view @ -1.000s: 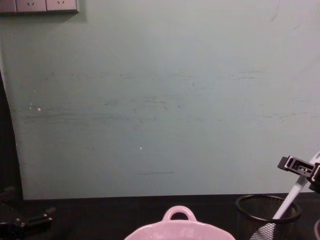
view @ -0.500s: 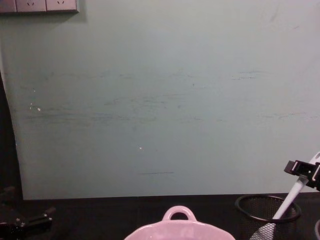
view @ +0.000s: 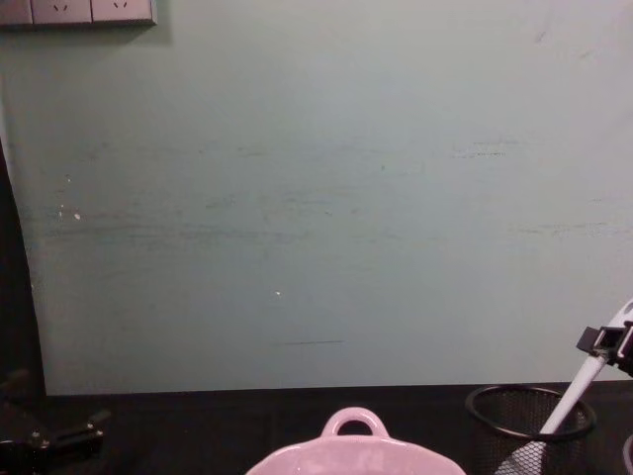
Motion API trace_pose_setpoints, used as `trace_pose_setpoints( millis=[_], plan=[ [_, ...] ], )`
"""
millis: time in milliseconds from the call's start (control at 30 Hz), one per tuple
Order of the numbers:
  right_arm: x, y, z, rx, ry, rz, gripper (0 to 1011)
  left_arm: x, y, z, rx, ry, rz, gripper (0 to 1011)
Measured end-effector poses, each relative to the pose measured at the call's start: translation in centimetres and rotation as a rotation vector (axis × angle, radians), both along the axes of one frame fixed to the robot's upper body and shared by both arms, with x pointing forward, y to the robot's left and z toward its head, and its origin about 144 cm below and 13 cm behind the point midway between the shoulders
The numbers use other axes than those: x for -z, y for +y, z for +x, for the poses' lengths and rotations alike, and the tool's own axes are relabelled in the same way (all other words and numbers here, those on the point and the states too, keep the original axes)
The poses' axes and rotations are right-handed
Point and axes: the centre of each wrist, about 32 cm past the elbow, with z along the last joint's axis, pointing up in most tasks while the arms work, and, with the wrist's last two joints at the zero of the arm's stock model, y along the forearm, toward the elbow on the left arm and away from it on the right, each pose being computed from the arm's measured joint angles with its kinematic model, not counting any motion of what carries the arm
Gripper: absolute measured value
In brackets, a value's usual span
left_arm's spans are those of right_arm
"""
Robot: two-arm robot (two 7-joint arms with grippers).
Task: Use the one hand to pick up the spoon and stir the clear water in the bowl.
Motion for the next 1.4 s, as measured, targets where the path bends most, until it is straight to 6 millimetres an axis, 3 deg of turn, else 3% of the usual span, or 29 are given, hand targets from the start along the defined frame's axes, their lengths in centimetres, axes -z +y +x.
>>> trace_pose_setpoints(
  millis=[367,600,800,1067,1400],
  plan=[
    [-0.1,-0.1,0.0,-0.01,-0.009,-0.009,113,0.0,0.0,0.0,0.0,0.0,0.0,1011],
    [-2.1,-0.7,0.1,-0.075,-0.079,-0.076,113,0.0,0.0,0.0,0.0,0.0,0.0,1011],
    [-4.9,-1.9,0.2,-0.173,-0.14,-0.185,113,0.0,0.0,0.0,0.0,0.0,0.0,1011],
    [-10.4,-3.2,0.7,-0.311,-0.222,-0.416,113,0.0,0.0,0.0,0.0,0.0,0.0,1011],
    [-16.4,-2.9,1.4,-0.382,-0.298,-0.528,113,0.0,0.0,0.0,0.0,0.0,0.0,1011]
  ],
)
